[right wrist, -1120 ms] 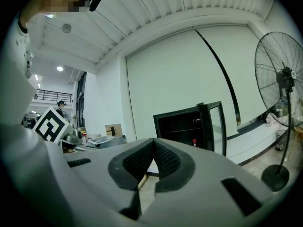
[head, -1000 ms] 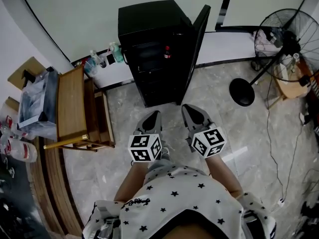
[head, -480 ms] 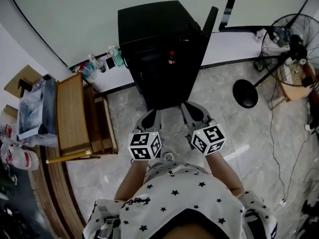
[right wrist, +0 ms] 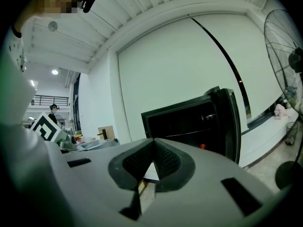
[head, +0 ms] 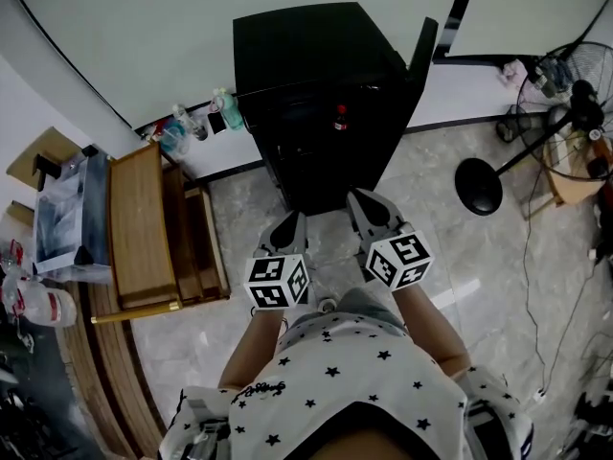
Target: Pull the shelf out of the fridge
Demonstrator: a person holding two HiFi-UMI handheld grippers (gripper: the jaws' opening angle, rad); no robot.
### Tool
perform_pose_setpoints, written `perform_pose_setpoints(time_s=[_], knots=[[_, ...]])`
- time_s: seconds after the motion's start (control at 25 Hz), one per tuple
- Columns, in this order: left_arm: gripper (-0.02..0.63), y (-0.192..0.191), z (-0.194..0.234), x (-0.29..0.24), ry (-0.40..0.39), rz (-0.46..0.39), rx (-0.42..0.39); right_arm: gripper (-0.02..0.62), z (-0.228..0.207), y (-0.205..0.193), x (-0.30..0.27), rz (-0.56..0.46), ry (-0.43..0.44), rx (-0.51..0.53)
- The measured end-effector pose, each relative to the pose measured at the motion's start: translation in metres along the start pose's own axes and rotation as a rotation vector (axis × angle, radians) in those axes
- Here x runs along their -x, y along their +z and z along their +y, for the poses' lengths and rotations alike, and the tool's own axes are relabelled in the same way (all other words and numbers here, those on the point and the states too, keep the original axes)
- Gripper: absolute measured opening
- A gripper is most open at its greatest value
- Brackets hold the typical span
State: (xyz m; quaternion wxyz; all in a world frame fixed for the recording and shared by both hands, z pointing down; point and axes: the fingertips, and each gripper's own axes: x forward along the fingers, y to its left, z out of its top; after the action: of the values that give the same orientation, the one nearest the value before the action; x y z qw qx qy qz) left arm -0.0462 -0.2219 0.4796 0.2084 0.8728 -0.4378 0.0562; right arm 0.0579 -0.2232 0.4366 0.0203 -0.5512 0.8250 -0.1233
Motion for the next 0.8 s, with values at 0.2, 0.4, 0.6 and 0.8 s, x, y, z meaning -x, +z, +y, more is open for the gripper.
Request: perform_pose_setpoints(time_s=[0.2, 0.4, 0.6, 0.8], knots=[[0.013, 0.002, 0.01, -0.008, 0.019, 0.0, 0.003, -0.006, -0.013, 0.0, -0.025, -0.012, 0.01, -0.073], [0.014, 0.008, 0.02, -0.024, 0.042, -0.007, 0.005, -0.006, -0.029, -0.001, -0.055, 0.0, 0.028, -0.087], [0.014, 0.016, 0.031, -0.043, 0.073, -0.02, 0.029, -0.006, -0.045, -0.003, -0.084, 0.024, 0.051, -0.1], [0.014, 0.019, 0.041, -0.065, 0.094, -0.025, 0.045, -0.006, -0.071, -0.007, -0.114, 0.029, 0.052, -0.168]])
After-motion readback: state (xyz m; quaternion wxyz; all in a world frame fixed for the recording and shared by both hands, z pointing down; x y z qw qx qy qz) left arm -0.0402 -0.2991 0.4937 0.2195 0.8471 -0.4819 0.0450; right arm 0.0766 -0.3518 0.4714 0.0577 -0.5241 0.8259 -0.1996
